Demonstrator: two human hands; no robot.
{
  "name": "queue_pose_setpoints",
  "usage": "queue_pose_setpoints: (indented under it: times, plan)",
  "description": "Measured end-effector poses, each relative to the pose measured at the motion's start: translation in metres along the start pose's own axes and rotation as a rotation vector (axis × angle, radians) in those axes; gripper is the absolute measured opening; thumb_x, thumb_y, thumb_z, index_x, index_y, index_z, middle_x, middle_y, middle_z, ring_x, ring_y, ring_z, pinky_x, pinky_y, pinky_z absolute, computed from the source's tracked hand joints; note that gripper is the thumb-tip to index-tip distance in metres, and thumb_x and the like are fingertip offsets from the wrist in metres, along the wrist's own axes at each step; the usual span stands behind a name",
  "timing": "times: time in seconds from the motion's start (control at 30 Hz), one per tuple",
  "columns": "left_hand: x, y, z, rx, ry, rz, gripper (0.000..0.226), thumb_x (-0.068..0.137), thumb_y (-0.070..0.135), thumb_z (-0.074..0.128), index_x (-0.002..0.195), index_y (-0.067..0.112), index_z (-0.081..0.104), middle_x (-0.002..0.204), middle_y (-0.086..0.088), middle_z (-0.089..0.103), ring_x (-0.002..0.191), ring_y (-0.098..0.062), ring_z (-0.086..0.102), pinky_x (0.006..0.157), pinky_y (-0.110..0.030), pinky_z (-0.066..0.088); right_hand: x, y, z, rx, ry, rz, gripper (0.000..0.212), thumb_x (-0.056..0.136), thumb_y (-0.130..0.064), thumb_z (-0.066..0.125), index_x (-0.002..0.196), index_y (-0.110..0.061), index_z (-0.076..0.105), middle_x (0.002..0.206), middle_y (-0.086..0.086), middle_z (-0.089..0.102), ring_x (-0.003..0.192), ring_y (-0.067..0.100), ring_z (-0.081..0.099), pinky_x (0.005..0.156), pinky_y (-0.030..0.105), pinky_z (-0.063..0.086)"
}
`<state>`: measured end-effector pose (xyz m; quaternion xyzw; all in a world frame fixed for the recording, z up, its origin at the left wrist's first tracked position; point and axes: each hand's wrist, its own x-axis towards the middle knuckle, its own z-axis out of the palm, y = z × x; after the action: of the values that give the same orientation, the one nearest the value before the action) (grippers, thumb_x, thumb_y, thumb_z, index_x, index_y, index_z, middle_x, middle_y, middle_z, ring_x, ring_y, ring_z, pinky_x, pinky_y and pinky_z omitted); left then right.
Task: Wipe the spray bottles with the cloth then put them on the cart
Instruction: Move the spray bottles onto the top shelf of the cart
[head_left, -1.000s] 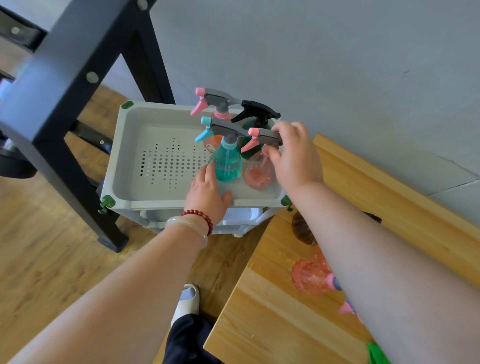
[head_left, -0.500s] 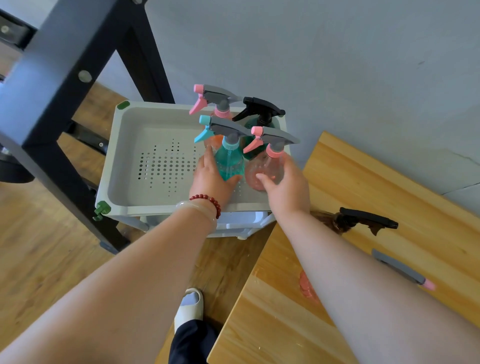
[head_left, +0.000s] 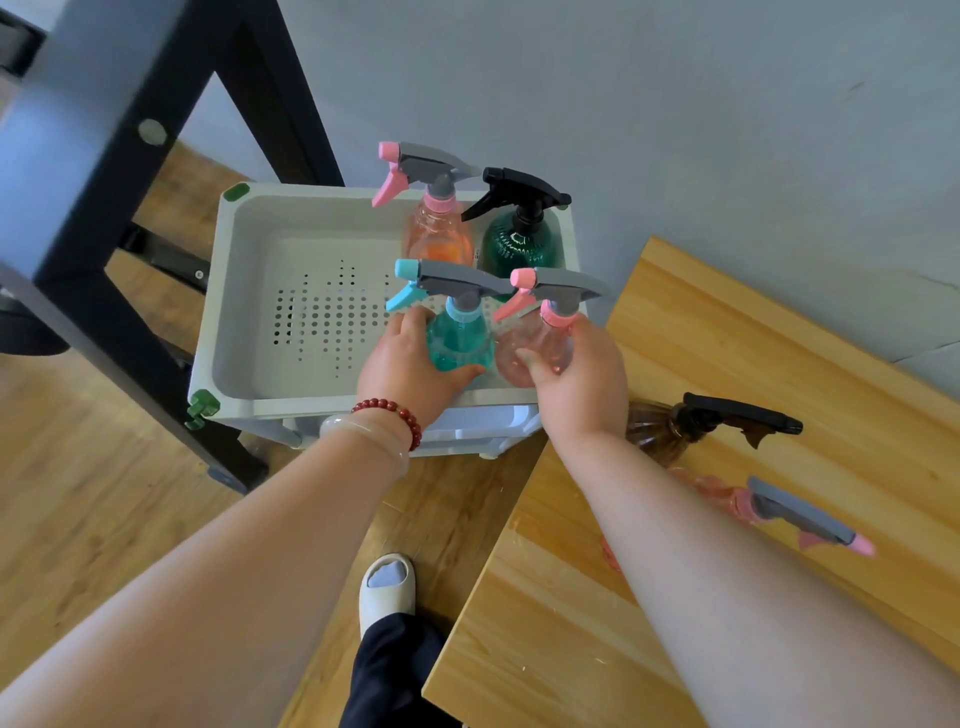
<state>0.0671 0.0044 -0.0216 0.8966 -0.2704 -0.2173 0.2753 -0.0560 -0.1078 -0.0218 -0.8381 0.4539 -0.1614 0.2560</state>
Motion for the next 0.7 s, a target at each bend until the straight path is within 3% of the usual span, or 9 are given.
queue_pose_setpoints:
  times: [0.23, 0.37, 0.43, 0.5, 0.6, 0.7]
  plan:
    - [-0.008, 0.0, -0.003, 0.055, -0.032, 0.014, 0.073, 0.082, 0.05, 0.073, 0.139, 0.017, 0.041, 0.137, -0.002, 0.049, 0.113, -0.022, 0.058, 0.085, -0.032, 0.048, -0.007, 0.0, -0.002, 0.042, -0.004, 0.005, 0.042, 0.081, -0.038, 0.075, 0.115, -0.017, 0.061, 0.105, 0.002, 0.064, 0.1, 0.024, 0.059, 0.083, 0.04, 0.053]
    - [-0.008, -0.004, -0.007, 0.067, -0.073, 0.03, 0.078, 0.084, 0.05, 0.071, 0.145, 0.019, 0.035, 0.144, -0.003, 0.049, 0.119, -0.025, 0.056, 0.093, -0.037, 0.049, -0.011, 0.001, -0.01, 0.058, -0.089, 0.031, 0.064, 0.081, -0.046, 0.073, 0.134, -0.018, 0.052, 0.129, 0.002, 0.059, 0.123, 0.021, 0.053, 0.1, 0.042, 0.049]
    - [-0.007, -0.008, -0.014, 0.058, -0.112, 0.028, 0.086, 0.084, 0.049, 0.071, 0.152, 0.019, 0.027, 0.151, -0.003, 0.042, 0.128, -0.025, 0.051, 0.1, -0.039, 0.045, -0.014, 0.002, -0.019, 0.088, -0.126, 0.036, 0.068, 0.086, -0.041, 0.07, 0.145, -0.019, 0.042, 0.142, 0.002, 0.052, 0.134, 0.02, 0.044, 0.11, 0.039, 0.041]
    - [-0.008, -0.014, -0.022, 0.018, -0.119, 0.033, 0.086, 0.086, 0.043, 0.071, 0.154, 0.018, 0.025, 0.154, -0.004, 0.038, 0.134, -0.024, 0.045, 0.106, -0.036, 0.04, -0.018, 0.004, -0.031, 0.159, -0.125, 0.075, 0.063, 0.094, -0.029, 0.063, 0.15, -0.02, 0.036, 0.15, -0.001, 0.044, 0.14, 0.019, 0.038, 0.114, 0.037, 0.036]
    - [-0.006, -0.025, -0.033, -0.118, -0.026, 0.024, 0.064, 0.095, 0.026, 0.062, 0.152, 0.019, 0.033, 0.151, -0.004, 0.042, 0.136, -0.022, 0.042, 0.105, -0.029, 0.034, -0.017, 0.007, -0.042, 0.262, -0.08, 0.144, 0.05, 0.1, -0.01, 0.047, 0.148, -0.023, 0.04, 0.149, -0.006, 0.044, 0.138, 0.018, 0.041, 0.111, 0.028, 0.035]
    - [0.008, -0.029, -0.035, -0.203, 0.052, -0.015, 0.054, 0.1, 0.018, 0.054, 0.151, 0.019, 0.036, 0.151, -0.005, 0.043, 0.137, -0.02, 0.042, 0.106, -0.029, 0.033, 0.0, 0.005, -0.044, 0.27, -0.037, 0.147, 0.042, 0.103, -0.016, 0.043, 0.145, -0.024, 0.044, 0.148, -0.007, 0.045, 0.138, 0.013, 0.039, 0.111, 0.026, 0.032]
